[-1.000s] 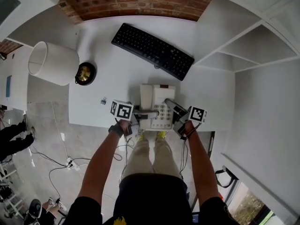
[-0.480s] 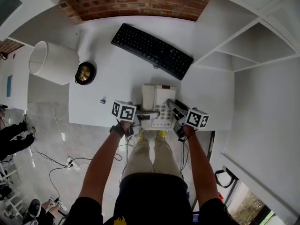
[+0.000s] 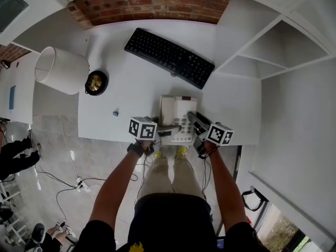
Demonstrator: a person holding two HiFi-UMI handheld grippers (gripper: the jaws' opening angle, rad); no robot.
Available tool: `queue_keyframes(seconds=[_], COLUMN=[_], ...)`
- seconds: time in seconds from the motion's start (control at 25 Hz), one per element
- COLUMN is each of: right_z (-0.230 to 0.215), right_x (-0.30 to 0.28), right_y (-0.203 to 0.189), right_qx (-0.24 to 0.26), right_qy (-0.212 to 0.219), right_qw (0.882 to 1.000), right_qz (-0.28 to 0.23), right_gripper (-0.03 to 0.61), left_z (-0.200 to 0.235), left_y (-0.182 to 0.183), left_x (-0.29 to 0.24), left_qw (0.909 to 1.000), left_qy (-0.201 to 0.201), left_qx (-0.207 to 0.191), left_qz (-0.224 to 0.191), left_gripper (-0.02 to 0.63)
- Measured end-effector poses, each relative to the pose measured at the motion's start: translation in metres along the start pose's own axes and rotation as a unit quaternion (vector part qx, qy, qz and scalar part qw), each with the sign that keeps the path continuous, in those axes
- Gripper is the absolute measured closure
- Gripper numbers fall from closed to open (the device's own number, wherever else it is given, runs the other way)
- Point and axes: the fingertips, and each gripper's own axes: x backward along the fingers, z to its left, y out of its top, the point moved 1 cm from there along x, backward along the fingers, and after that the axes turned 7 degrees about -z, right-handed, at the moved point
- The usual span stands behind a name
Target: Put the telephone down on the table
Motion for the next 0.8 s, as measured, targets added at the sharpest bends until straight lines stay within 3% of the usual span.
queue_keyframes(seconds=[0.24,0.8], right_z=[0.000,0.000], right_x=[0.000,0.000], right_y=[0.000,-0.001], right_qx=[0.003,0.008], right_qy=[-0.004,-0.007], right_qw=[1.000,1.000], right_qz=[-0.001,-0.001], right_gripper=[0.396,0.397], left_z=[0.005,0.012], left_y=[0.005,0.005], left_x=[0.004,0.009], left_qw=[0.9984,0.9954], left_qy=[0.034,0.073], left_qx=[-0.027,-0.048], left_qz=[-0.035,-0.038], left_gripper=[0.140,0.138])
